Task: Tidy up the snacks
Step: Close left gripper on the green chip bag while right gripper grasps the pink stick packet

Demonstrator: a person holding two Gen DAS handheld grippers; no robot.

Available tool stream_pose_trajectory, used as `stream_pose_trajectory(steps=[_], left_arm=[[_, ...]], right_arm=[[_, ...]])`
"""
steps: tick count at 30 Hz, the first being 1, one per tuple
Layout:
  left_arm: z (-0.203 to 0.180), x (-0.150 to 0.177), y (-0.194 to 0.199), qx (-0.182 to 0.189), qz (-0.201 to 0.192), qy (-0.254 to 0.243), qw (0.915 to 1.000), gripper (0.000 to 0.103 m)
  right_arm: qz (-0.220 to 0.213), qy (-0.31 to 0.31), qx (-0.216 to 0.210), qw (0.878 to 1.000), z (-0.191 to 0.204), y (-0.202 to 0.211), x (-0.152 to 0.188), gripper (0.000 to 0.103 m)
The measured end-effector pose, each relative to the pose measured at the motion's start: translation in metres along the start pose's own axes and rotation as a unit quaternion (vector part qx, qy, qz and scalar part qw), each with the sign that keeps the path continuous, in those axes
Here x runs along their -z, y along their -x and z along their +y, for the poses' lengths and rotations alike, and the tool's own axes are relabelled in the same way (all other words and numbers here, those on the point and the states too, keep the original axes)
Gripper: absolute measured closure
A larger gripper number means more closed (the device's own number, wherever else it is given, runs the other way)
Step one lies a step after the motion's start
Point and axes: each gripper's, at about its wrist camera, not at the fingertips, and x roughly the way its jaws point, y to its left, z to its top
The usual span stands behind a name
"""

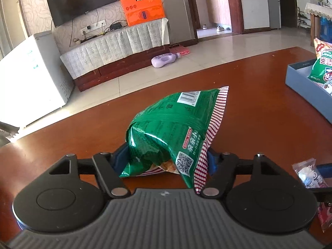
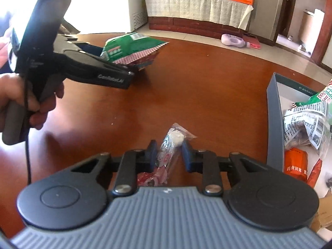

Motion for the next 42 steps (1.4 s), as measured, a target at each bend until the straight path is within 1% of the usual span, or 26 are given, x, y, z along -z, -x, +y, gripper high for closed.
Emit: stream_pose_trajectory(steps=[5,14,17,22,26,28,29,34,36,42], left_arm=[[-0.01,-0.004,0.004,-0.004,0.001,0.005,1.0,0.034],[-0.033,0.001,0.024,0.007,0.007,0.011,0.9999,0.035],[-0.039,0.002,0.031,0.005,0.007,0.01,0.9999,0.035],[-0.034,0.0,0.044,-0.004,0.005,0.033,0.9994,0.035],[-0.034,0.003,0.06,-0.008,0.001,0.053,0.9985,0.035],[-0.039,0.005,0.07,-0.013,-0.002,0.059,0.9982,0.035],[-0.04,0.005,0.074,-0.013,-0.002,0.062,0.998,0.035],[-0.047,0.009,0.095,-0.019,-0.001,0.067,0.9976,0.035],[-0.051,0.011,0.1,-0.023,0.002,0.065,0.9976,0.035],[-0.057,0.008,0.107,-0.027,0.005,0.062,0.9977,0.035]], right_arm=[[0.004,0.003,-0.002,1.0,0.0,0.004,0.0,0.077],[0.013,0.008,-0.006,1.0,-0.002,0.014,0.002,0.078],[0.017,0.011,-0.011,1.0,-0.001,0.018,0.004,0.078],[0.015,0.022,-0.023,0.999,-0.001,0.024,0.007,0.078],[0.006,0.018,-0.033,0.999,-0.006,0.031,0.005,0.078],[0.002,0.016,-0.037,0.999,-0.009,0.033,0.007,0.079],[0.001,0.015,-0.04,0.999,-0.01,0.035,0.007,0.081],[-0.003,0.013,-0.049,0.999,-0.017,0.04,0.01,0.083],[-0.001,0.011,-0.053,0.999,-0.022,0.041,0.011,0.086],[-0.004,0.011,-0.057,0.998,-0.031,0.043,0.009,0.088]])
